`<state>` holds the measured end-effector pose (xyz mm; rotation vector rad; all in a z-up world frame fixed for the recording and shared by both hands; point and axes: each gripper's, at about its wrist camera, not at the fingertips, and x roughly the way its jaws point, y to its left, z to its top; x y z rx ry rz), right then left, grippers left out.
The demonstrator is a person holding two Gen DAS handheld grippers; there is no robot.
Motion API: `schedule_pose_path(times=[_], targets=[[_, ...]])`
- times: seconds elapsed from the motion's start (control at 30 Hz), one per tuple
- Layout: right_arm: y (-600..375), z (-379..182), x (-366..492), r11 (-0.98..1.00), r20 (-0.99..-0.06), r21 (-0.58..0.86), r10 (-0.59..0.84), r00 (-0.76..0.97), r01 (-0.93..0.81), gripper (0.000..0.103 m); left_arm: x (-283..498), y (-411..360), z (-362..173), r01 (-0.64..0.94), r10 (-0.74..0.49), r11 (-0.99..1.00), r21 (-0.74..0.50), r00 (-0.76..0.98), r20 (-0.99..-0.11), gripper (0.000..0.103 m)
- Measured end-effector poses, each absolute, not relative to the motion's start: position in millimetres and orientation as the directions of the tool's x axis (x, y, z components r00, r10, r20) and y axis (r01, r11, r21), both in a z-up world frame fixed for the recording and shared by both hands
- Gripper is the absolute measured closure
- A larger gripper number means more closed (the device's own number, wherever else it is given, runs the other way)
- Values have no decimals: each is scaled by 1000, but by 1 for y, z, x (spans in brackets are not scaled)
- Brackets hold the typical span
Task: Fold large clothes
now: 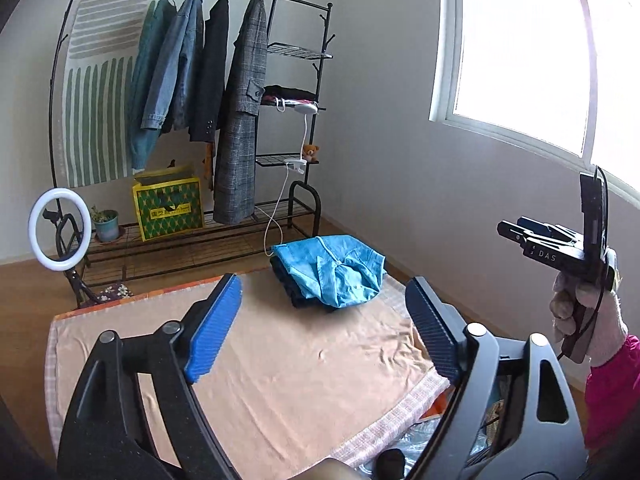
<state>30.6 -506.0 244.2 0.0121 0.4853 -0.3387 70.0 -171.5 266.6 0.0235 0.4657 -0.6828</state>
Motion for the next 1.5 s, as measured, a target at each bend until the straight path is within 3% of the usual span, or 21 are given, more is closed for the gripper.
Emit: schedule_pose_path(times=[0.23, 0.33, 0.47, 0.93, 1.5], targets=[[-469, 226, 10, 940, -447, -18, -313, 838, 342, 20, 36, -152, 244, 625, -602, 774, -99, 678, -421, 7], [-451, 218, 3, 931, -435, -30, -341, 834, 365, 20, 32, -152, 231, 612, -584, 786, -89, 686, -434, 0], [-436, 202, 4, 931, -427, -42, -344, 836, 362, 12, 31, -150, 215, 563, -536, 824, -63, 738, -411, 0], [-436, 127, 21, 911, -405, -8, -380, 831, 412, 11, 68, -155, 148, 445, -466, 882, -156, 770, -435, 0], [-449, 82, 44, 893, -416, -66, -430, 801, 445, 10, 100, -168, 93, 404, -384, 911, -81, 762, -521, 0]])
